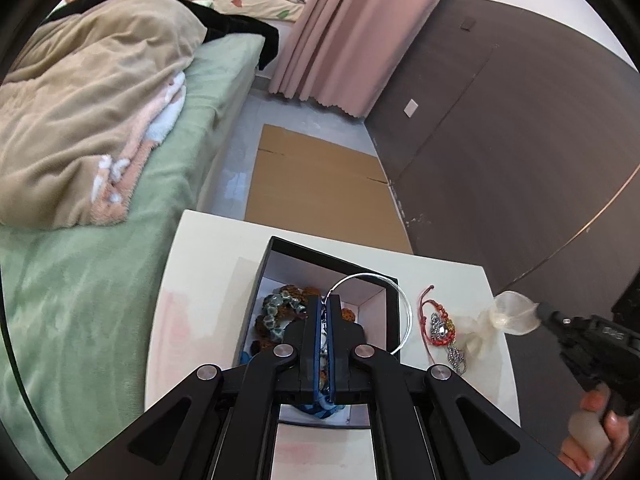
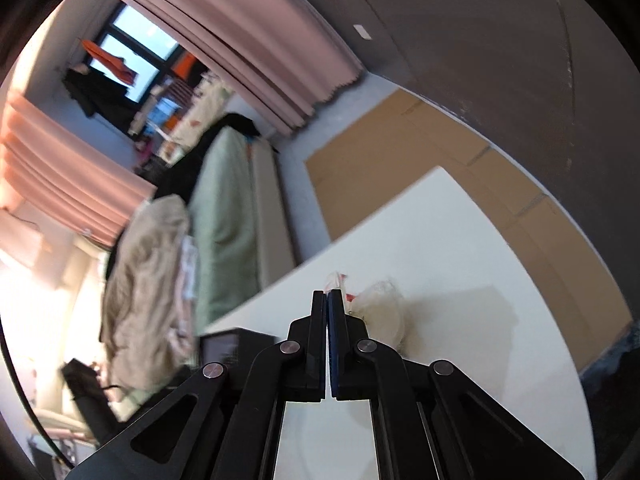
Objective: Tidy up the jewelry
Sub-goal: 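Drop the hoop into the box with the left gripper while the right grasps the clear plastic bag, then carry the plastic bag over the black box and open the right gripper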
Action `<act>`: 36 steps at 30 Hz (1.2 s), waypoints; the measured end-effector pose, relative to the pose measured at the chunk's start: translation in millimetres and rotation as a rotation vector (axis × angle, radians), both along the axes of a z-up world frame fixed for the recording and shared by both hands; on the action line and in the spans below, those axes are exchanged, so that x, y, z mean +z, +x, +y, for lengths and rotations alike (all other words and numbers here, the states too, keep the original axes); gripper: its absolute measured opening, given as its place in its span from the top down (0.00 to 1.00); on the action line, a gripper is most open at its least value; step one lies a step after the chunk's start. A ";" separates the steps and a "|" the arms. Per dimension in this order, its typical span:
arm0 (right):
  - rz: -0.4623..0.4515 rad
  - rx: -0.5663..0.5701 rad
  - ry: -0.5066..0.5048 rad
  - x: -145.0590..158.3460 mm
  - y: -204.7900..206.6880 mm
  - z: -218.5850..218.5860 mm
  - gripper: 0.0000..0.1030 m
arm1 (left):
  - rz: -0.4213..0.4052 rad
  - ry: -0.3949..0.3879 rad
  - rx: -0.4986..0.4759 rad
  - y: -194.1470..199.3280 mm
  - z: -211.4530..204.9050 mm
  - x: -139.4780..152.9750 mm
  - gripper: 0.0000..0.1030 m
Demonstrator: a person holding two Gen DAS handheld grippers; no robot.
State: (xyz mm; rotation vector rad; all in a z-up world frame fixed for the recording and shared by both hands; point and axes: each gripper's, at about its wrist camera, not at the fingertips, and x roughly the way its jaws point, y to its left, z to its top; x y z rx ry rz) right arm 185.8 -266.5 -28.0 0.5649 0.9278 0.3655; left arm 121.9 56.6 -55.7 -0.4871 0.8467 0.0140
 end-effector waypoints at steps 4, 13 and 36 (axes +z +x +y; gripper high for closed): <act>-0.065 0.027 0.042 15.7 -5.9 12.9 0.97 | -0.003 -0.017 0.009 6.9 2.3 -3.1 0.99; -0.179 0.166 0.142 36.6 -15.6 50.5 0.97 | 0.020 -0.104 0.046 12.3 20.4 -3.2 0.84; -0.022 0.339 0.107 -10.1 -13.7 154.5 0.34 | -0.065 -0.156 0.176 -9.9 66.3 14.5 0.27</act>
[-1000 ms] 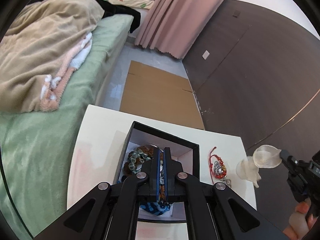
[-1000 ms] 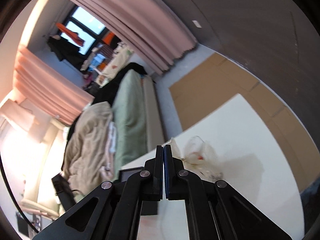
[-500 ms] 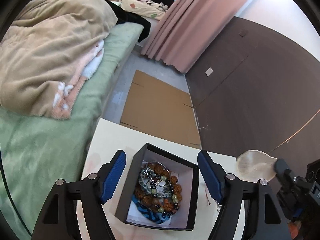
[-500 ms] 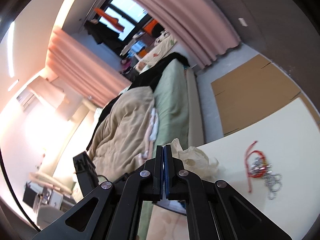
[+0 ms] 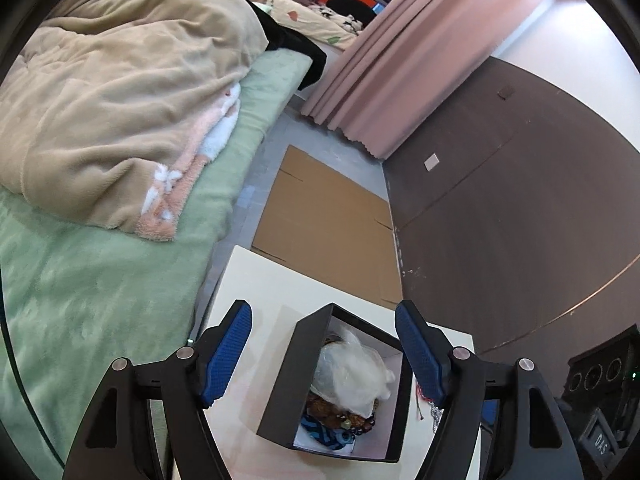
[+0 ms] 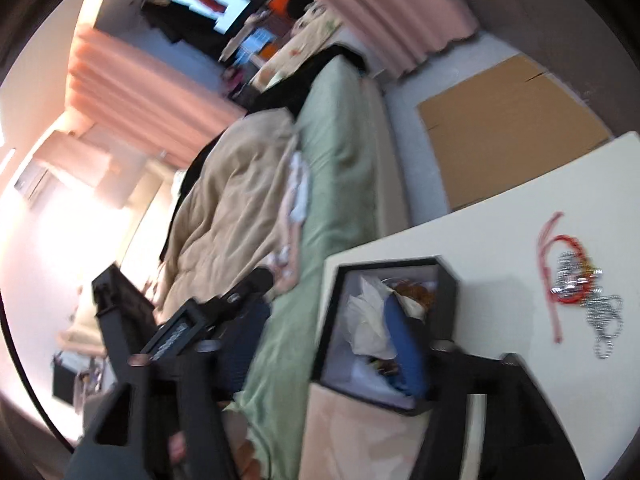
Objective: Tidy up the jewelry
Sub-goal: 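Carry the plastic bag over the black box and open the right gripper, then withdraw both open grippers back over the remaining jewelry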
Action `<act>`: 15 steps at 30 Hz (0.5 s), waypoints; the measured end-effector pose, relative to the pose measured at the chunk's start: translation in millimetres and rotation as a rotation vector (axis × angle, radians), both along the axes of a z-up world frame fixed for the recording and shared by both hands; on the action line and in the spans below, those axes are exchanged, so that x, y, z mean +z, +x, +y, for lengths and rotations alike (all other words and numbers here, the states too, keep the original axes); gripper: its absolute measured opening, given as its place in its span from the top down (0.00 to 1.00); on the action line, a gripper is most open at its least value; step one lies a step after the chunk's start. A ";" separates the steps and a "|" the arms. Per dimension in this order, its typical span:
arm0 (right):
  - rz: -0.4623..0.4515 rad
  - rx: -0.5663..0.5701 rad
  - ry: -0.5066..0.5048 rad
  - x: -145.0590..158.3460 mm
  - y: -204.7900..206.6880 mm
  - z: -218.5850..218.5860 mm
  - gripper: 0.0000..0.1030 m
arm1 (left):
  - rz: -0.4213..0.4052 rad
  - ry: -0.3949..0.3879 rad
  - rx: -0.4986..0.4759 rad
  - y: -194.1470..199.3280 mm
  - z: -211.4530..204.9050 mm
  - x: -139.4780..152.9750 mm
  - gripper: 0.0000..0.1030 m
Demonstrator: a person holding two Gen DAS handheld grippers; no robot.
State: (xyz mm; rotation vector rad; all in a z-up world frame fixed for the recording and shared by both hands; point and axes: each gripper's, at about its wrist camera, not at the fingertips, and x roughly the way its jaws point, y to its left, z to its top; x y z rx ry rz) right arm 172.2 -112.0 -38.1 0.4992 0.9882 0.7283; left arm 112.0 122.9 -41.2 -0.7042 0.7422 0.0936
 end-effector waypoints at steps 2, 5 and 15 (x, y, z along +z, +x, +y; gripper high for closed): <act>-0.017 -0.014 -0.001 4.9 -1.6 -11.0 0.29 | -0.006 0.001 -0.008 -1.0 -3.1 1.7 0.27; -0.027 -0.043 0.009 11.1 -3.1 -32.0 0.28 | -0.010 0.014 -0.027 -1.0 -12.6 3.4 0.27; -0.019 -0.217 -0.039 19.9 -9.1 -105.9 0.27 | -0.017 0.089 -0.123 -2.4 -62.9 7.4 0.27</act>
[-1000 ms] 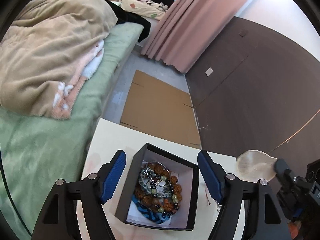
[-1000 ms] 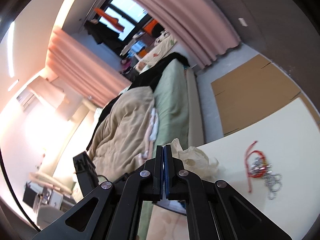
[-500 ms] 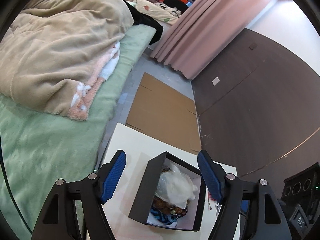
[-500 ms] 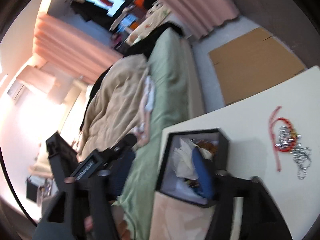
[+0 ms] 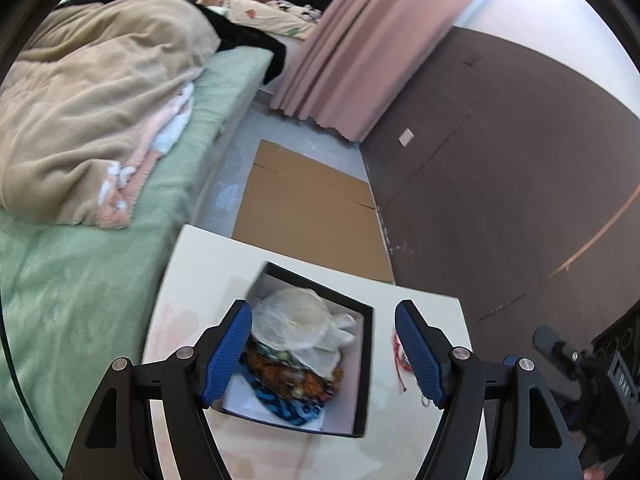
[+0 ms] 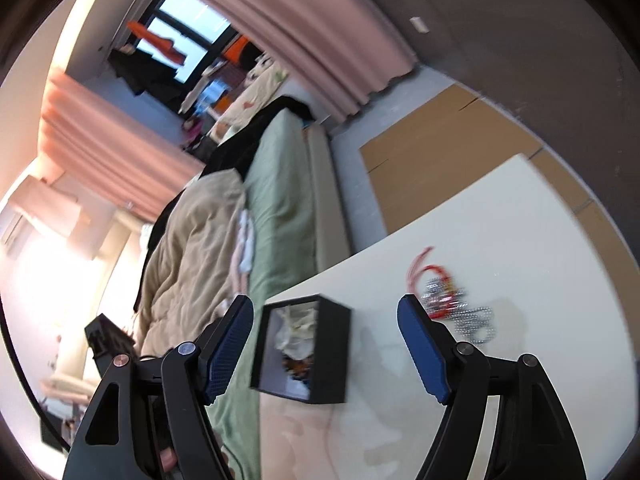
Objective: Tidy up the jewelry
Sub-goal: 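Withdraw both open grippers back over the remaining jewelry, then close the left gripper on the red string bracelet with silver pendant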
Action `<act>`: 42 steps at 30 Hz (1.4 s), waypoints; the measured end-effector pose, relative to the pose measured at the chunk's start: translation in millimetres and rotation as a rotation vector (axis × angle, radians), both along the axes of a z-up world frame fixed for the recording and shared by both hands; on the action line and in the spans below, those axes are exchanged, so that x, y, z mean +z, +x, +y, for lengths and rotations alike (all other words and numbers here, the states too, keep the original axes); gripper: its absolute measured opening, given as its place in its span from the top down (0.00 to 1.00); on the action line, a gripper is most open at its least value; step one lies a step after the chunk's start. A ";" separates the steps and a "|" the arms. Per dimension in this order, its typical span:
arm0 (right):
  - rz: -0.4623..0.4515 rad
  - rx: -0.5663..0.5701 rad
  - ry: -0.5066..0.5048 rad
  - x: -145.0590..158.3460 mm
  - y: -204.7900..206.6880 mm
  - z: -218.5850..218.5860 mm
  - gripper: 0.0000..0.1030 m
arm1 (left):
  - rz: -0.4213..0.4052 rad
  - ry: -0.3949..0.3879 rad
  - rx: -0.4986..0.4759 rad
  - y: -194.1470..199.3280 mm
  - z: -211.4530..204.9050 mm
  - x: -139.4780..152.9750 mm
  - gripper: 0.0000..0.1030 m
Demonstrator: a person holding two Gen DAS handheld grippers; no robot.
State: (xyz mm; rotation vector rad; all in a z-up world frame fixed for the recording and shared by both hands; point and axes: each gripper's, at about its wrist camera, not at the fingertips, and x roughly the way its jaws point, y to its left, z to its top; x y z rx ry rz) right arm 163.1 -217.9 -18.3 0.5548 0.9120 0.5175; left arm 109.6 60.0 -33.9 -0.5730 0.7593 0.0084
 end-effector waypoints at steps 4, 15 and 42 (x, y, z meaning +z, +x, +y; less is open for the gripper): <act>0.003 -0.045 -0.018 1.7 -4.1 -23.7 0.27 | -0.001 0.044 -0.047 0.5 -25.9 0.0 0.27; 0.049 -0.097 -0.123 -5.3 -11.1 -59.1 0.27 | 0.019 0.091 -0.171 1.4 -82.5 -5.0 0.28; 0.303 -0.145 -0.138 -45.7 31.7 -133.3 0.27 | 0.267 0.254 -0.340 94.6 -186.0 -39.7 0.60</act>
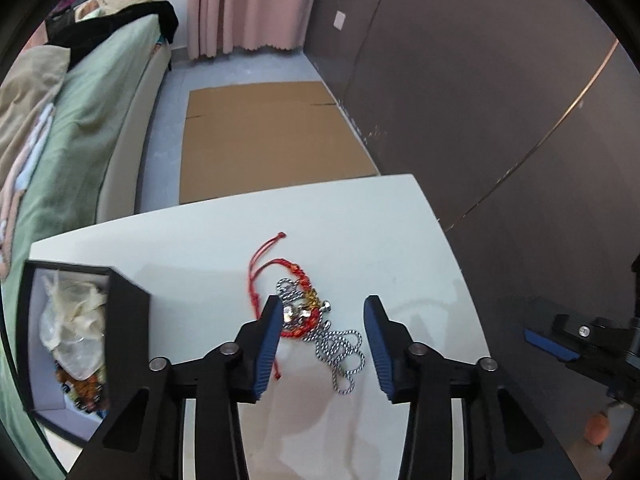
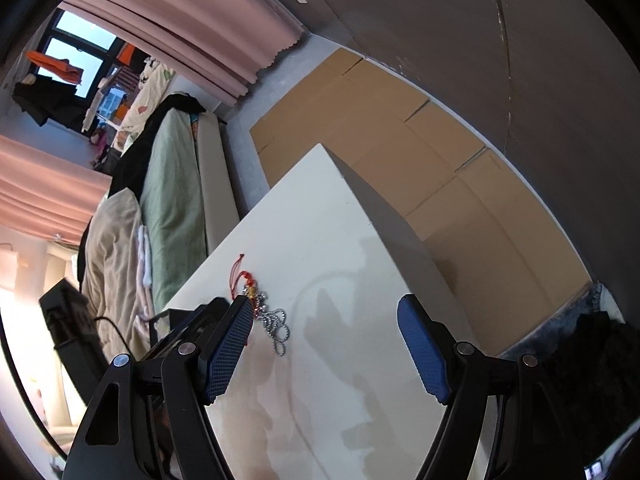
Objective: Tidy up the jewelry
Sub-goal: 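Close the left gripper on the red string bracelet with silver pendant, then drop the red bracelet into the box with the left gripper while the right approaches the silver chain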
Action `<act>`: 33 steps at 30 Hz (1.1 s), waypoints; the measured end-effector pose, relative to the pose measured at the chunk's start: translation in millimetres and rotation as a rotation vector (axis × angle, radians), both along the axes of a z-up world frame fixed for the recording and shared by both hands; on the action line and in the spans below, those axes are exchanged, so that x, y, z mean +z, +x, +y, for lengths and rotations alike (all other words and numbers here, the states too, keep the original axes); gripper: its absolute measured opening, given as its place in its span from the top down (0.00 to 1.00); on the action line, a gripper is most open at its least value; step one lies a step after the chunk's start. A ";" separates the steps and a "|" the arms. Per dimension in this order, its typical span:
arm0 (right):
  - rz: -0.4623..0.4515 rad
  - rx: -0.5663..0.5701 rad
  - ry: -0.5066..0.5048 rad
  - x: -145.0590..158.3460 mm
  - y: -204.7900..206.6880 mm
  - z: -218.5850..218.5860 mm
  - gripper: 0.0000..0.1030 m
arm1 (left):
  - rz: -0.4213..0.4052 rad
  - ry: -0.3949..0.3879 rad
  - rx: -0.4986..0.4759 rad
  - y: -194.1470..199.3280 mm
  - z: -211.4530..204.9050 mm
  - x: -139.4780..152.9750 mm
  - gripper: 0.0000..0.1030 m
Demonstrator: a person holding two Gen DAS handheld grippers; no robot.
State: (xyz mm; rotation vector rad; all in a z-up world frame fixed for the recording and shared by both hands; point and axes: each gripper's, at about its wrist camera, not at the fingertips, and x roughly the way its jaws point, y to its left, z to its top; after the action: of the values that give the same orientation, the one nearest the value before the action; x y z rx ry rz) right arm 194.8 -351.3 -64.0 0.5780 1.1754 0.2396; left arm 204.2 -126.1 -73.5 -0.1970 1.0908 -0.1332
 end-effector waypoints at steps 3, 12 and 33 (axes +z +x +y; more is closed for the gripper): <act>0.008 0.004 0.015 -0.5 5.4 -2.0 0.27 | 0.020 0.021 -0.003 8.0 -4.3 -9.6 0.69; 0.026 -0.033 0.025 -3.7 12.9 -6.4 0.27 | 0.060 0.084 0.029 25.2 -8.8 -31.6 0.76; 0.011 0.059 -0.031 -9.9 16.3 54.5 0.27 | -0.075 -0.170 0.109 -41.8 74.1 1.3 0.93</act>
State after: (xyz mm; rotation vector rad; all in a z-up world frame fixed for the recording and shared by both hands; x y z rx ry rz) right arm 211.1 -296.7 -73.9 0.5187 1.2060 0.2679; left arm 162.4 -51.9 -72.2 -0.4004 0.9915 -0.1341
